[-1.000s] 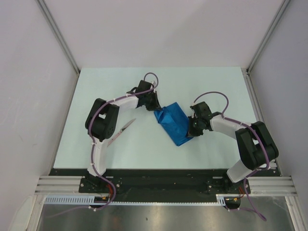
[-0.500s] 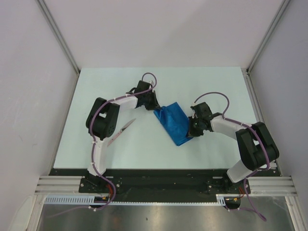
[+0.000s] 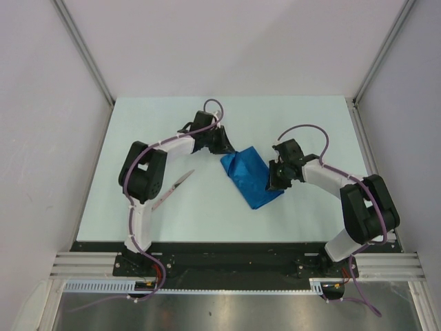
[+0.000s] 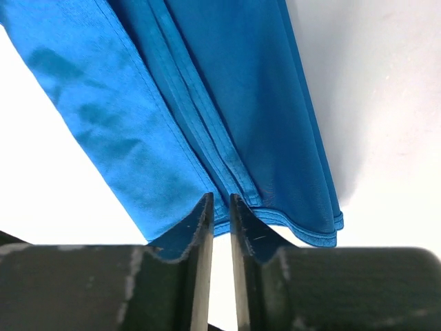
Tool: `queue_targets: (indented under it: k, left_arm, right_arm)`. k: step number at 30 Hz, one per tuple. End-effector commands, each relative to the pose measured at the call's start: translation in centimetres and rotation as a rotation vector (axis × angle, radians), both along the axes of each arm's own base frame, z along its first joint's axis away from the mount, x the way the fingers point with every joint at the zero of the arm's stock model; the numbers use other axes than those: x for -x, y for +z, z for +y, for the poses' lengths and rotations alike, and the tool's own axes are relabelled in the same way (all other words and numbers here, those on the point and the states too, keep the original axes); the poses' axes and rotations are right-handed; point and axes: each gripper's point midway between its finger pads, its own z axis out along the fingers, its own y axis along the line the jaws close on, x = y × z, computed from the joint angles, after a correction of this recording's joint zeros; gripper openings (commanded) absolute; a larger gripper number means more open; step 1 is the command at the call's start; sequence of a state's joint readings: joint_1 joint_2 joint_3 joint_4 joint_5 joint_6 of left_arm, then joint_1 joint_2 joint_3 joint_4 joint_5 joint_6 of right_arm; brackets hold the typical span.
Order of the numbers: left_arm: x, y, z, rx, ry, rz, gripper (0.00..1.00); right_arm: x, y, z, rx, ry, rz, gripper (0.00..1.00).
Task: Fold the napkin into a case and place the utensils inside
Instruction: Smooth out the 2/3-rectangle-folded napkin at the center of the board.
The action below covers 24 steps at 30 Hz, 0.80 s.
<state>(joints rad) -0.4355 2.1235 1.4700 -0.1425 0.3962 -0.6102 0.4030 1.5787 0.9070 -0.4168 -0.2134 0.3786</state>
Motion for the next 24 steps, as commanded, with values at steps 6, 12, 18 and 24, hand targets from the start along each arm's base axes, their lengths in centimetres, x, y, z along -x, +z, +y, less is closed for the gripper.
queue_targets:
  k: [6, 12, 18, 24]
  left_arm:
    - [1.5, 4.1, -2.6, 0.128, -0.069, -0.049, 0.16]
    - [1.5, 2.2, -3.3, 0.139, -0.068, -0.009, 0.12]
    - [0.2, -0.7, -3.0, 0.092, -0.024, 0.048, 0.11]
    - [-0.5, -2.7, -1.8, 0.096, 0.061, 0.132, 0.08]
  right_arm:
    - [-1.1, 2.3, -0.4, 0.016, 0.006, -0.052, 0.29]
    - [0.0, 2.3, 1.0, -0.05, 0.03, -0.031, 0.16]
    - [1.2, 1.0, 2.6, -0.133, 0.057, 0.003, 0.08]
    - [1.9, -1.9, 1.6, -0.077, 0.046, 0.046, 0.03]
